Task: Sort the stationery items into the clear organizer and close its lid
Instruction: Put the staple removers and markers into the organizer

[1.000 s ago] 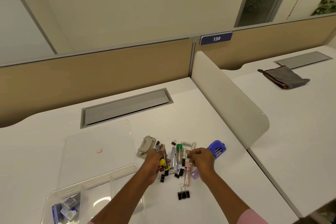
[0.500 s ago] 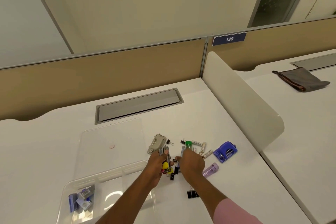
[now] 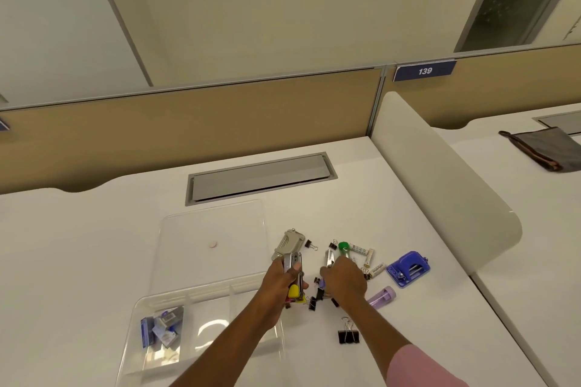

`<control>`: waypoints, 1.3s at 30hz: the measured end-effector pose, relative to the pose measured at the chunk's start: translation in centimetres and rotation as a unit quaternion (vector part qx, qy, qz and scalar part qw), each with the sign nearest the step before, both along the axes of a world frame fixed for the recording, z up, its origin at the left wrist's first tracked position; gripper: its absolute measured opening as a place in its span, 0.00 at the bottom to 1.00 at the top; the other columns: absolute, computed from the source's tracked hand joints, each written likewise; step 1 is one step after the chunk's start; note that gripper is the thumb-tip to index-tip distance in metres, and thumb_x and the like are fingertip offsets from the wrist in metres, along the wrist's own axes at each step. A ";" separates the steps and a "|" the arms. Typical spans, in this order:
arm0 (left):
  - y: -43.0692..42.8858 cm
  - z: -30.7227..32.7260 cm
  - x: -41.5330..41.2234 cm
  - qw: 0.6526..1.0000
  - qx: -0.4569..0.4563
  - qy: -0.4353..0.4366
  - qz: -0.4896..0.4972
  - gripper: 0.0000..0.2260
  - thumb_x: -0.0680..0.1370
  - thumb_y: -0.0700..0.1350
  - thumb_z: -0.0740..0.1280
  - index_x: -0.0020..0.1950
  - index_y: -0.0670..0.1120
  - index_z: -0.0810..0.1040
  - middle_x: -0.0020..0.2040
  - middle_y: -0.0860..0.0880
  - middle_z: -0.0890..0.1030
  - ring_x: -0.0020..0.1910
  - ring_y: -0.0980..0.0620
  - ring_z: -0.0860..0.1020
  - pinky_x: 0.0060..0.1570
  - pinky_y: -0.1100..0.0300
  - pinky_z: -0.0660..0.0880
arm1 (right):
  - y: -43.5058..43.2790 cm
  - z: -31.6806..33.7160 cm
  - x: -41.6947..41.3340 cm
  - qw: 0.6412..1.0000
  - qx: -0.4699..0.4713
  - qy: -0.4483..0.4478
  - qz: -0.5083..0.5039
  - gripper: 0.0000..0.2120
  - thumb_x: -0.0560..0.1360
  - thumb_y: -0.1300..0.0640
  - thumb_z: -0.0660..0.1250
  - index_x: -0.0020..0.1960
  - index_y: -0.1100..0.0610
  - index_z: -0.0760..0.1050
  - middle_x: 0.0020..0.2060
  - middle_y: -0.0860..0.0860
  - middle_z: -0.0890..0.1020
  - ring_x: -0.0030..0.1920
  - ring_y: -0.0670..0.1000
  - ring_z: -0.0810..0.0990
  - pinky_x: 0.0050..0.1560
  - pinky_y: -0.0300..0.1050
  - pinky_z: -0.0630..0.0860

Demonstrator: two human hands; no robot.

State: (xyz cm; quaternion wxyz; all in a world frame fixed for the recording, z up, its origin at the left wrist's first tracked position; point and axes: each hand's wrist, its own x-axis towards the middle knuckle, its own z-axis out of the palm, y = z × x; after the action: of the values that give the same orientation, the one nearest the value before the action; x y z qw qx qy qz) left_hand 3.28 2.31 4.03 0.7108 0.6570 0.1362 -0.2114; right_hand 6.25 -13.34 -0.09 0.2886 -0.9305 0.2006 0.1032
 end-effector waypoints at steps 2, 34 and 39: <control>0.8 0.1 -0.2 1.000 -0.002 -0.004 0.010 0.15 0.79 0.51 0.64 0.63 0.46 0.69 0.47 0.43 0.79 0.42 0.49 0.82 0.40 0.51 0.76 | 0.0 0.6 0.3 0.992 0.126 -0.017 -0.017 0.15 0.72 0.53 0.70 0.28 0.55 0.72 0.24 0.48 0.73 0.26 0.47 0.72 0.28 0.40 0.66; 24.9 1.6 -16.1 0.991 0.068 0.023 0.113 0.09 0.79 0.48 0.65 0.58 0.49 0.72 0.52 0.43 0.82 0.46 0.46 0.83 0.42 0.52 0.80 | 23.1 4.7 -12.7 0.847 0.467 0.185 0.174 0.08 0.71 0.60 0.72 0.47 0.65 0.80 0.41 0.62 0.86 0.43 0.61 0.86 0.46 0.53 0.83; 26.3 1.1 -18.0 0.986 0.121 0.047 0.103 0.08 0.79 0.47 0.65 0.57 0.50 0.71 0.50 0.44 0.82 0.43 0.50 0.83 0.37 0.58 0.80 | 25.5 4.6 -14.8 0.870 0.415 0.207 0.167 0.08 0.70 0.61 0.74 0.43 0.66 0.79 0.38 0.63 0.85 0.41 0.61 0.86 0.45 0.55 0.84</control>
State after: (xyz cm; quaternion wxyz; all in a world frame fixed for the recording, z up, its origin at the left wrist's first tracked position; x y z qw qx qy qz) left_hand -14.70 28.58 5.14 0.6367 0.7101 0.2608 -0.1494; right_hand -8.55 12.14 4.53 0.5783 -0.7023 0.0356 0.4136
